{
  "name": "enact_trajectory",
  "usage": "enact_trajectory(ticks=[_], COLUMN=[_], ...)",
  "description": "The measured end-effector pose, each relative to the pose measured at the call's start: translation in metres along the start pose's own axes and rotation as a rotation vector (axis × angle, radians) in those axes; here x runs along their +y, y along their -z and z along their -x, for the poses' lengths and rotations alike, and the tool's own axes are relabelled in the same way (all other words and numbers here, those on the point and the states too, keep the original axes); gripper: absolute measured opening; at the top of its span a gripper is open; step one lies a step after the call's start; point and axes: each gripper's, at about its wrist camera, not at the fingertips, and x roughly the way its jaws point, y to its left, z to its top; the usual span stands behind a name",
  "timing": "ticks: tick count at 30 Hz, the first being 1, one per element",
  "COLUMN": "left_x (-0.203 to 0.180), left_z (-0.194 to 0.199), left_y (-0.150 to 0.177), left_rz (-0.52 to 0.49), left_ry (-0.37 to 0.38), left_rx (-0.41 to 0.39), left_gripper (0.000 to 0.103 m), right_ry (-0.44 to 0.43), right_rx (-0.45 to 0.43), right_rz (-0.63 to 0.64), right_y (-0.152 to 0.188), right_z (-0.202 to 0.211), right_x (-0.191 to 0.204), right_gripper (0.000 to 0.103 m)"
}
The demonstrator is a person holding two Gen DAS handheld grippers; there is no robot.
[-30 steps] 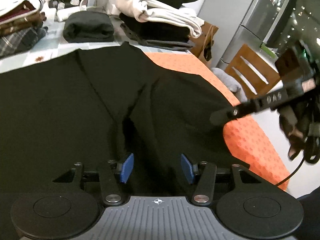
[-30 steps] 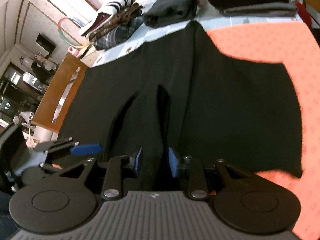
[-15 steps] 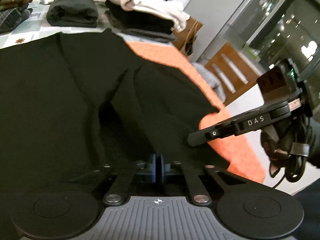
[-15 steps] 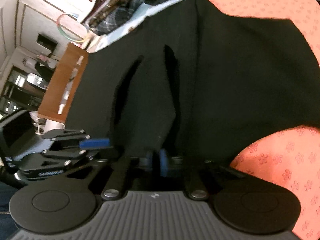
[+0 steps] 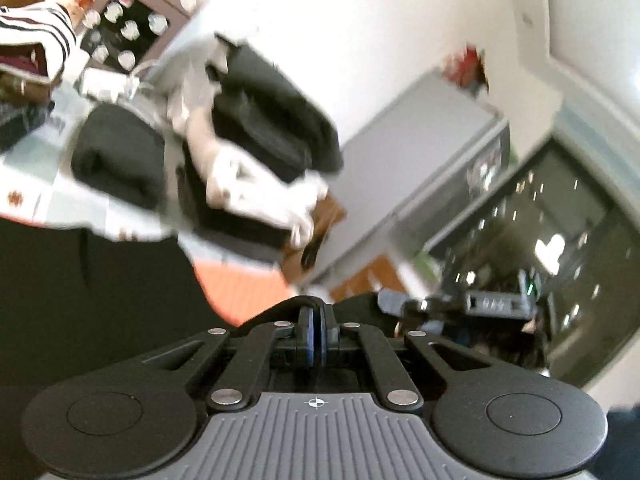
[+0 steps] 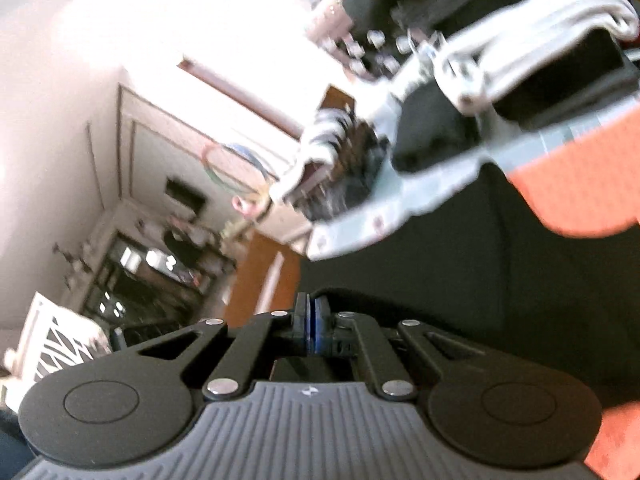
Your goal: Fold clothes
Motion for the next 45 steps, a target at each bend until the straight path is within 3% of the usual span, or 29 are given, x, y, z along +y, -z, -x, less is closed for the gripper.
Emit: enact_trajectory(ticks=[4,10,18,23,25,28,30,37,45], left_x=[0.010,0.042,0.126,0.166,0.176,0.177,0.172,0.125,0.104], left_z=[-0.007,-0.030,-0.072,-0.088,-0.092,-0.095,-0.096,-0.109,-0.146], left_y=[-0.036,-0.066,-0.064,-0.060,-0.060,-0.061,-0.061,-0.035,0.002], left_rz=[0.066,0.132,0.311,0.376,0.384,0.346,0.296,-0.029,-0.334], left_ry=[0.005,-0.042,-0.157,-0.216,-0.228,-0.246,-0.260,-0.354,-0.468], left_rx=[-0.070,-0.091,-0.013,-0.010,-0.012,0.006,0.036,0.179,0.290], left_gripper=[0.006,0.006,0.006,0.008,0.013,0.017,0.020,0.042,0.045], right_ry=[-0.023,0.006,0.112,0.209,0.238,0.310,0.326,0.387,0.460], right_rx=[-0.054,-0.084,-0.018,0.001,-0.012,-0.009,0.002,0.107,0.150], right_rz=[-0.040,-0.079,-0.210,-0.243,-0.240,-0.160,-0.086,0.201,0.409], right_y=[-0.035,-0.072,-0.084,-0.079,-0.078,-0.080,-0.080,-0.062,-0.033], right_z=[-0.014,-0.050,-0.122,-0.153,-0.160,-0.165,-0.164,-0.155,-0.161], right_x=[0.003,-0.010,-0.086,-0.127,-0.139,-0.145,-0.142,-0.123,-0.119], right_gripper=[0.003,0.003,0.004,0.007,0.010,0.027,0.028,0.030,0.030])
